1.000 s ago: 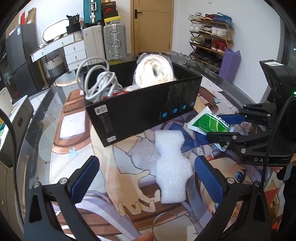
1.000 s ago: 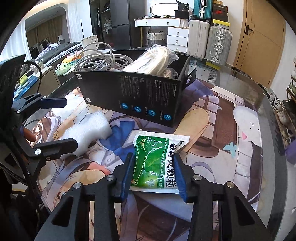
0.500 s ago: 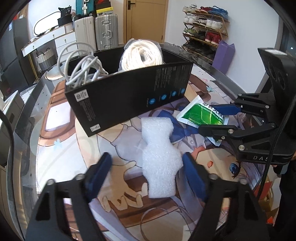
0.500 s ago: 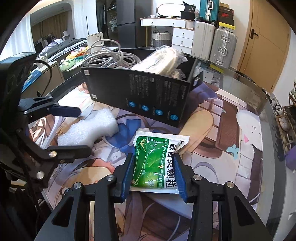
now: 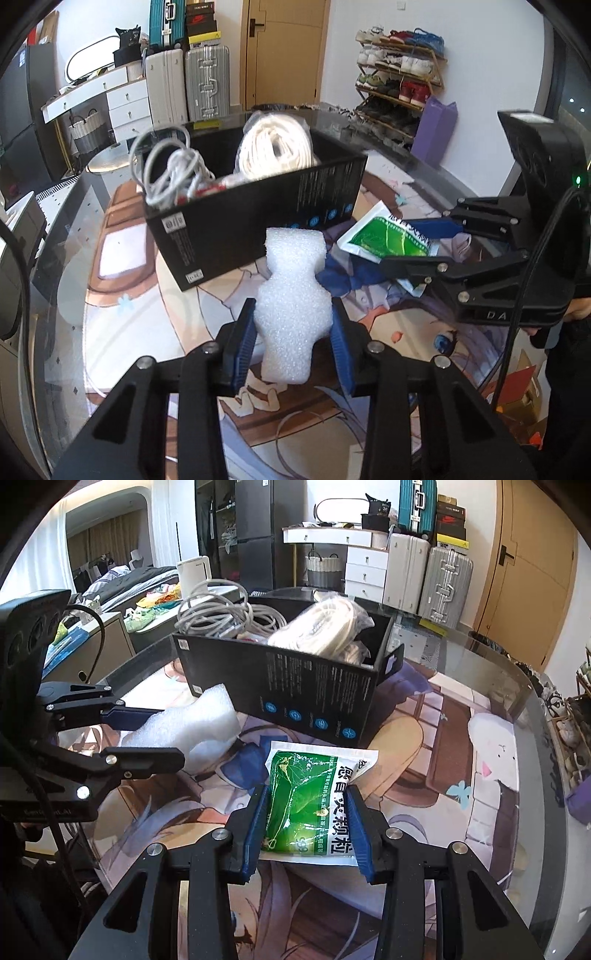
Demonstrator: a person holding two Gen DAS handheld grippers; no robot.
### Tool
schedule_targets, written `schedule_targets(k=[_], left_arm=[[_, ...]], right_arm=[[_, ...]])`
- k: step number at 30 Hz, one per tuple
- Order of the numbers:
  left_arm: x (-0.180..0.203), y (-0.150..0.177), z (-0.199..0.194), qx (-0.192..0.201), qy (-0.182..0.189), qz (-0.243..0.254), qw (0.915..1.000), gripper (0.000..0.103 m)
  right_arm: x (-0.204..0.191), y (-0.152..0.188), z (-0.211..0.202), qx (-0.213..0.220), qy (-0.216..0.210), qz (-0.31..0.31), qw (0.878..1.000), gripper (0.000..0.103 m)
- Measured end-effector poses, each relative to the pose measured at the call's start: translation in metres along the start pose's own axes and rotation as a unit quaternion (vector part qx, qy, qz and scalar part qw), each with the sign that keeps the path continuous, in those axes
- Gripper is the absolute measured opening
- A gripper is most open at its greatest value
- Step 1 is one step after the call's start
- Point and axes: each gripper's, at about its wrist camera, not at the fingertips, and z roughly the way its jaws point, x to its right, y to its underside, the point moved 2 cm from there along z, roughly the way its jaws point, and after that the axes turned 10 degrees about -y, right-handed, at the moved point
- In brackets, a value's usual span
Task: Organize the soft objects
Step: 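Carry the foam piece and green packet over the black box and lower them in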
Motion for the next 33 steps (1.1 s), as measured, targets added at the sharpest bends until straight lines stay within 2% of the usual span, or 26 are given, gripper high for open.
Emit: schedule_targets(k=[6, 19, 33], left_arm=[[-0.007, -0.009, -0.016, 0.023, 0.0, -0.007, 0.9997, 0.037], [-0.022, -0.043, -0.035, 0.071, -0.009, -0.026, 0.9971, 0.037], [-0.034, -0.068, -0.018, 0.082, -0.027, -0.046, 0.9952, 0.037]], right_arm=[[-0.004, -0.007, -0.014, 0.026, -0.003, -0.003, 1.0, 0.042], [-0.008, -0.034, -0.057, 0.101, 0.018, -0.002, 0.995, 0.042], [-0.004, -0.068, -0.056, 0.112, 0.029, -0.003, 0.993, 0.042]])
